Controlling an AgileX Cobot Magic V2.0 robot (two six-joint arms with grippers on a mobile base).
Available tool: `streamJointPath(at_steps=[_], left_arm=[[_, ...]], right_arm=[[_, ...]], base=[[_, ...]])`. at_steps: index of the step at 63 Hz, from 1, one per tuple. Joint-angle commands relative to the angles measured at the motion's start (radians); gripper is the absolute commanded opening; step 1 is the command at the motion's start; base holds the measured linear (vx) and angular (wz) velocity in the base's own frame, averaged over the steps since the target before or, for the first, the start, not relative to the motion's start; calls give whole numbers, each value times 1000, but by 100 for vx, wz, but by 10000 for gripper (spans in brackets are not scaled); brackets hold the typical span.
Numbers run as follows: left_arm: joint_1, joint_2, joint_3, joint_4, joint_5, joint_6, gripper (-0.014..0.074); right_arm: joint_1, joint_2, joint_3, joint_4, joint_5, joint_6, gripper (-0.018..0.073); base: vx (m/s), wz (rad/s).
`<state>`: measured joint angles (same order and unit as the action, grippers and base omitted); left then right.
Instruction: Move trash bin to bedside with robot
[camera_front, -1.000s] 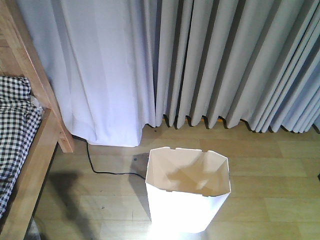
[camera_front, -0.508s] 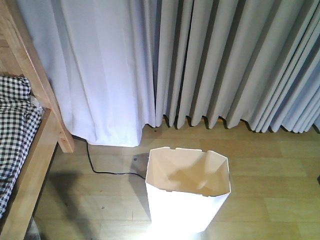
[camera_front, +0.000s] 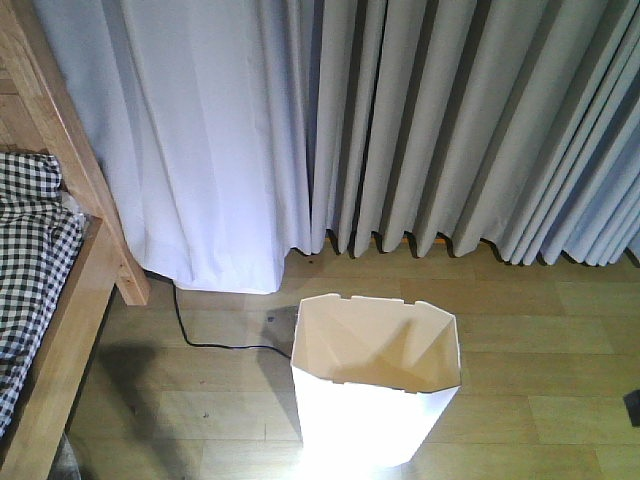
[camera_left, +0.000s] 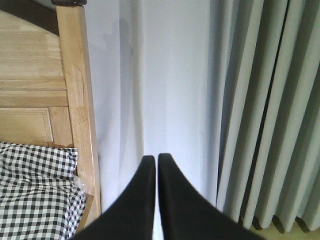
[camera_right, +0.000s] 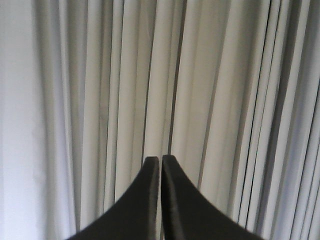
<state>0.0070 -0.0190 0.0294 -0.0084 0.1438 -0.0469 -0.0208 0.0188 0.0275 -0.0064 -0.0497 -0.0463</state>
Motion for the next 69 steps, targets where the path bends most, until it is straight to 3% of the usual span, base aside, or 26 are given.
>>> streamJointPath(at_steps=[1,69], left_arm=[[-3,-10,28,-9,-71,-9,-6],[-3,-10,28,-9,-71,-9,-6]], right_arm=[[-1,-46,19,-15,17,2,-11],[-1,-44,19,-15,64,2,-11]], base=[[0,0],[0,0]])
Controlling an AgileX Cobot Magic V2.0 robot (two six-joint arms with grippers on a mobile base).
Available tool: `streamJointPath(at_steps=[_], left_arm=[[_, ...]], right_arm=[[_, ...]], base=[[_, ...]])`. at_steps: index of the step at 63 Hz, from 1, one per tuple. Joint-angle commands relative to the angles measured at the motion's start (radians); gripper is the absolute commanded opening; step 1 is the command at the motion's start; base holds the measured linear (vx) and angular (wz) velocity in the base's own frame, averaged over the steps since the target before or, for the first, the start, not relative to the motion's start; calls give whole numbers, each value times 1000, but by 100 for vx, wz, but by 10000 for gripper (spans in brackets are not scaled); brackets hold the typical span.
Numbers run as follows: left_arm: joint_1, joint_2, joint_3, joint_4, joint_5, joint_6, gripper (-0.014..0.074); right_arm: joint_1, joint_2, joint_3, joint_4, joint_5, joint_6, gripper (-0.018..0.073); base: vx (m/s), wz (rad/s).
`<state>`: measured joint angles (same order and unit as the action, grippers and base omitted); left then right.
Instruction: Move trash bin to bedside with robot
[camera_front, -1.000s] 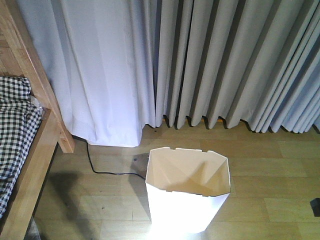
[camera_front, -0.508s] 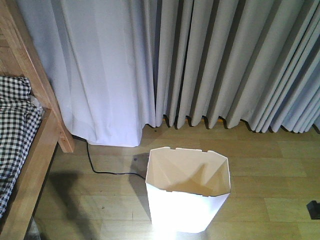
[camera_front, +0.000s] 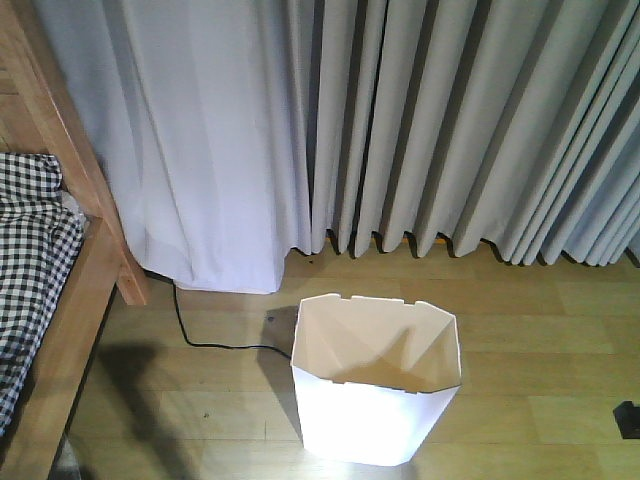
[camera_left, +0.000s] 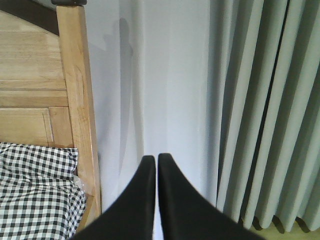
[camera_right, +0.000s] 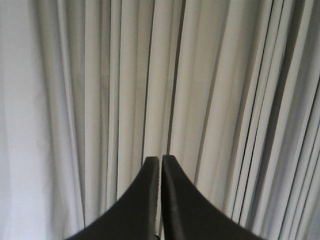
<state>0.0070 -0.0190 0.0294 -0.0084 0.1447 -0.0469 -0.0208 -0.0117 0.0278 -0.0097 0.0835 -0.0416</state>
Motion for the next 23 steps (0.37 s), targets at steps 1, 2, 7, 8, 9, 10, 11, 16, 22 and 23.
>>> streamJointPath(at_steps=[1,2,7,8,9,10,11,16,22,23], left_arm=[[-3,-10,28,-9,-72,-9,-6],[-3,-10,28,-9,-72,-9,-6],[-3,-10,28,-9,-72,-9,-6],[-3,-10,28,-9,-72,-9,-6],[-3,-10,28,-9,-72,-9,-6],[-3,-10,28,-9,-72,-9,-6],[-3,-10,28,-9,-72,-9,-6],[-3,-10,28,-9,-72,-9,-6],[-3,-10,28,-9,-72,-9,-6],[-3,-10,28,-9,-72,-9,-6]], right_arm=[[-1,-14,19,-12,-69,-3,-11],[-1,-14,19,-12,-69,-3,-11],[-1,-14,19,-12,-69,-3,-11],[-1,-14,19,-12,-69,-3,-11],[-1,-14,19,-12,-69,-3,-11],[-1,-14,19,-12,-69,-3,-11],[-1,-14,19,-12,-69,-3,-11],[-1,-14,19,-12,-69,-3,-11],[-1,-14,19,-12,-69,-4,-11],[-1,-14,19,-12,-69,-4,-11]], base=[[0,0],[0,0],[0,0],[0,0],[0,0],[0,0],[0,0],[0,0],[0,0],[0,0]])
